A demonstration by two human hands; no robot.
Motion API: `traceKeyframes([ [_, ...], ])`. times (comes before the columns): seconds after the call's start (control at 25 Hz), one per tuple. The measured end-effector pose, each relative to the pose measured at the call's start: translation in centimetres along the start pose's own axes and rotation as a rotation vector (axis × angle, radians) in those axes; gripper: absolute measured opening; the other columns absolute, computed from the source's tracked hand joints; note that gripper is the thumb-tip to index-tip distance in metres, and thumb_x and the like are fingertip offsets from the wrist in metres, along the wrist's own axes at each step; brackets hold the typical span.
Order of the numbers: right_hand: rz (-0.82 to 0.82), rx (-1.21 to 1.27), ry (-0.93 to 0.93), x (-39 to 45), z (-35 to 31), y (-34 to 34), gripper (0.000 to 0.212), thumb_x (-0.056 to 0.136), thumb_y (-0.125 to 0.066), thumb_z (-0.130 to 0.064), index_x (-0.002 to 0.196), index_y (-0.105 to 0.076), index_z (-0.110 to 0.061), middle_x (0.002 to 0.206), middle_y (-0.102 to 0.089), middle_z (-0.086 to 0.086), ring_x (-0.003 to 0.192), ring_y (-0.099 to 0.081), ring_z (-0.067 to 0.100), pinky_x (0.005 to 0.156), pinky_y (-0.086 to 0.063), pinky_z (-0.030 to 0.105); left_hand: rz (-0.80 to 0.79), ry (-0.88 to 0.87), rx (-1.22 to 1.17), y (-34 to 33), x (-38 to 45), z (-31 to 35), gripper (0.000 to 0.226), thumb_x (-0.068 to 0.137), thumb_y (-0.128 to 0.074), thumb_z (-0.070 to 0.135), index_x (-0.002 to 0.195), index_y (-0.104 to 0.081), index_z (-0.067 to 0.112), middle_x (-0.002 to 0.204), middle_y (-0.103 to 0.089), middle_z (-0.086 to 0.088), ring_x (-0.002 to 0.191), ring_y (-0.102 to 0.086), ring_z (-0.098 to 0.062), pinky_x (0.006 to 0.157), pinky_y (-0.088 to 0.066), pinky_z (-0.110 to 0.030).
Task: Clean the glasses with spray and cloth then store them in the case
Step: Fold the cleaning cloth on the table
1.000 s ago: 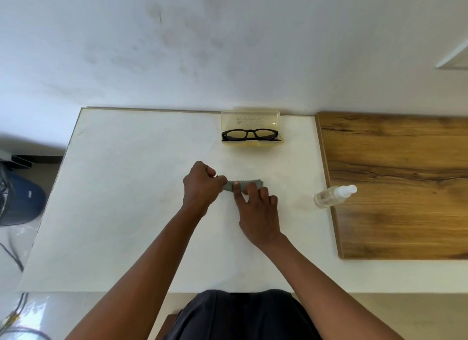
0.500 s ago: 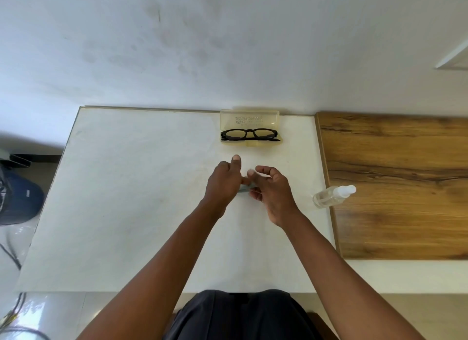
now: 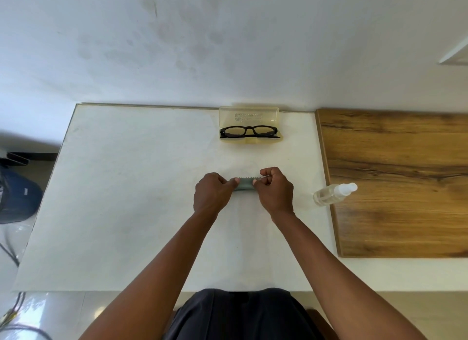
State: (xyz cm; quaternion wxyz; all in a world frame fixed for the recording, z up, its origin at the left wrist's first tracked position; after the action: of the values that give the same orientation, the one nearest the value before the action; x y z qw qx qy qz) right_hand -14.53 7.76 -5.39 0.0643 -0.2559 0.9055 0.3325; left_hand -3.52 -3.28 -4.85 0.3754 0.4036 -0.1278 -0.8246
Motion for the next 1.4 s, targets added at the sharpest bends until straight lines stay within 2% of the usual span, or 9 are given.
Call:
traceKeyframes([
  [0.16,0.004,-0.046,-0.002,0.3,0.2,-0.3,0.016,0.083,-0.063,-0.009,0.098,-0.062,-0.004,0.089,-0.063,0.006,0.082,-0.054,0.016,0.074,-0.042,0.022,0.042,-0.043,0.032,-0.9,0.1,0.4,0.035,0.076,-0.07,0.023,0.054,-0.045,0.013,0.064,-0.052,-0.008,0.068,-0.047,-0.024,0.058,-0.037,-0.03],
  [0.28,0.009,-0.066,-0.009,0.1,0.4,-0.3,0.015,0.083,-0.063,-0.01,0.097,-0.062,-0.006,0.095,-0.065,0.01,0.087,-0.058,0.021,0.075,-0.045,0.025,0.035,-0.082,-0.03,-1.3,-0.2,0.8,0.021,0.075,-0.063,0.011,0.062,-0.046,0.013,0.063,-0.048,0.0,0.067,-0.047,-0.02,0.053,-0.037,-0.027],
  [0.44,0.026,-0.012,-0.033,-0.4,0.1,0.1,0.018,0.085,-0.064,-0.018,0.101,-0.061,-0.01,0.098,-0.062,0.008,0.087,-0.056,0.017,0.071,-0.04,0.021,-0.006,-0.108,-0.158,-1.1,-1.4,1.7,0.02,0.078,-0.063,0.015,0.068,-0.047,0.012,0.063,-0.049,0.0,0.059,-0.044,-0.013,0.051,-0.035,-0.024],
  [0.56,-0.06,0.213,-0.175,-1.0,0.0,-0.3,0.025,0.083,-0.065,-0.03,0.1,-0.062,-0.013,0.098,-0.065,0.004,0.087,-0.058,0.016,0.068,-0.044,0.022,-0.024,-0.111,-0.291,-0.5,-2.0,2.5,0.022,0.079,-0.065,0.018,0.067,-0.048,0.012,0.07,-0.062,-0.009,0.071,-0.064,-0.022,0.066,-0.055,-0.036],
  [0.68,-0.191,0.541,-0.354,-1.5,-0.2,-0.9,0.03,0.083,-0.066,-0.035,0.103,-0.059,-0.015,0.101,-0.064,0.004,0.085,-0.057,0.015,0.069,-0.047,0.026,-0.097,-0.048,-0.505,0.3,-1.9,3.2,0.02,0.081,-0.065,0.011,0.072,-0.047,0.009,0.078,-0.064,-0.014,0.073,-0.068,-0.025,0.076,-0.058,-0.041],
  [0.8,-0.337,1.046,-0.522,-1.6,-1.4,-1.0,0.017,0.085,-0.064,-0.02,0.099,-0.06,-0.01,0.089,-0.063,0.011,0.075,-0.06,0.017,0.065,-0.054,0.026,-0.212,0.044,-0.755,0.8,-1.7,4.1,0.011,0.086,-0.059,0.003,0.083,-0.048,0.006,0.093,-0.063,-0.02,0.076,-0.067,-0.026,0.073,-0.057,-0.035],
  [0.88,-0.338,1.174,-0.53,-0.9,-2.3,-0.6,0.009,0.086,-0.06,-0.007,0.094,-0.061,-0.006,0.086,-0.063,0.014,0.07,-0.062,0.018,0.06,-0.056,0.023,-0.218,0.071,-0.755,1.2,-1.1,4.4,0.012,0.085,-0.059,0.002,0.086,-0.048,0.008,0.091,-0.063,-0.016,0.073,-0.067,-0.024,0.068,-0.057,-0.032],
  [1.0,-0.24,0.995,-0.434,1.3,-3.5,0.2,0.014,0.083,-0.061,0.003,0.09,-0.059,-0.009,0.09,-0.061,0.013,0.077,-0.061,0.021,0.059,-0.056,0.021,-0.144,0.059,-0.642,1.9,0.4,5.1,0.015,0.083,-0.063,0.003,0.088,-0.051,0.011,0.088,-0.064,-0.012,0.071,-0.065,-0.019,0.061,-0.053,-0.026],
  [1.4,-0.076,0.519,-0.093,8.5,-8.1,2.0,0.019,0.083,-0.062,-0.003,0.07,-0.06,-0.016,0.079,-0.059,0.001,0.08,-0.06,0.019,0.066,-0.055,0.027,-0.016,-0.121,-0.489,3.4,5.6,10.3,0.016,0.075,-0.068,0.002,0.075,-0.055,0.011,0.074,-0.06,-0.007,0.058,-0.058,-0.018,0.058,-0.052,-0.025],
])
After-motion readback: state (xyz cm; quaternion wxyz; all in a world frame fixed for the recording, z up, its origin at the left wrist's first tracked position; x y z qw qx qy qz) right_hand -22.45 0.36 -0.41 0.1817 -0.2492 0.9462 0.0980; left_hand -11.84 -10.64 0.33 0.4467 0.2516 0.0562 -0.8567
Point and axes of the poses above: each hand's wrist, its own x-axis towards the middle knuckle, its own y-axis out of the back of the hand, z = x × y, the point moved 5 cm from there along x, towards the middle knuckle
